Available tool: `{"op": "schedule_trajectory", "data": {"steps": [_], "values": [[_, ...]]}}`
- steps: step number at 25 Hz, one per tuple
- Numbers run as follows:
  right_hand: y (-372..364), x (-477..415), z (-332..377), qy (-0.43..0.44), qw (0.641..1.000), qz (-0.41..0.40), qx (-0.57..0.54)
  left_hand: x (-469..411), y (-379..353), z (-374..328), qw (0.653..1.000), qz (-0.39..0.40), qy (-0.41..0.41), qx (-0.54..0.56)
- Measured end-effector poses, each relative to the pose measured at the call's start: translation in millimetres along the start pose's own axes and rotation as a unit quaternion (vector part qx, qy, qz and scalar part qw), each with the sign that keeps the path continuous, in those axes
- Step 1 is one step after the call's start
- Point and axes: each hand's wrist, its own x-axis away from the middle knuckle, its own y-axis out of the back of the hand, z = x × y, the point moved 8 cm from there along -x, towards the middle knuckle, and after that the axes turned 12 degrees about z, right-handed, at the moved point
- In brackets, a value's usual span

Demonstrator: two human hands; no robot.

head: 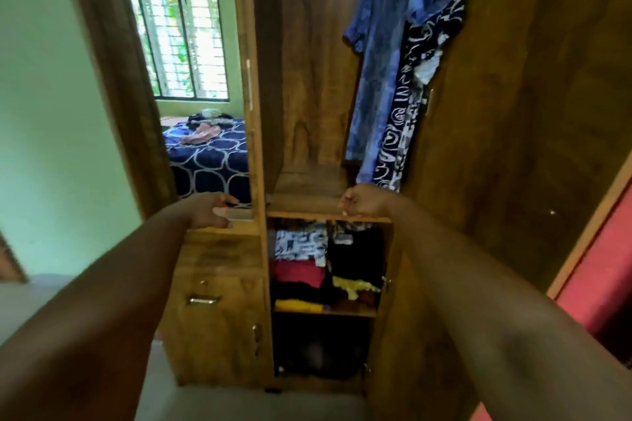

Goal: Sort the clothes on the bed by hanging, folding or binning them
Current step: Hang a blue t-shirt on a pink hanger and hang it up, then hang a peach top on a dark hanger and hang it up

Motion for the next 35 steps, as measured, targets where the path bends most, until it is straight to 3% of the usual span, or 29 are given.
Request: {"op": "schedule_trajectory", "data": {"steps": [4, 16, 24, 29, 35], "values": [[-55, -1, 50, 0.036, 0.997, 0.068, -0.002, 74, -23, 32, 0.999, -0.020, 0.030, 0.008], [-215, -26, 279, 0.239, 0.958, 0.103, 0.117, 284, -57, 198, 0.981, -0.042, 0.188, 0.039], [-347, -42, 487, 0.330, 0.917, 0.186, 0.126, 441, -78, 343, 0.947, -0.079, 0.297, 0.098], [-434, -31, 627, 0.392, 0.882, 0.214, 0.150, 561, -73, 448, 0.912, -0.153, 0.353, 0.140], [-523, -17, 758, 0.465, 0.837, 0.233, 0.169, 686, -89, 539, 0.874, -0.155, 0.435, 0.149]]}}
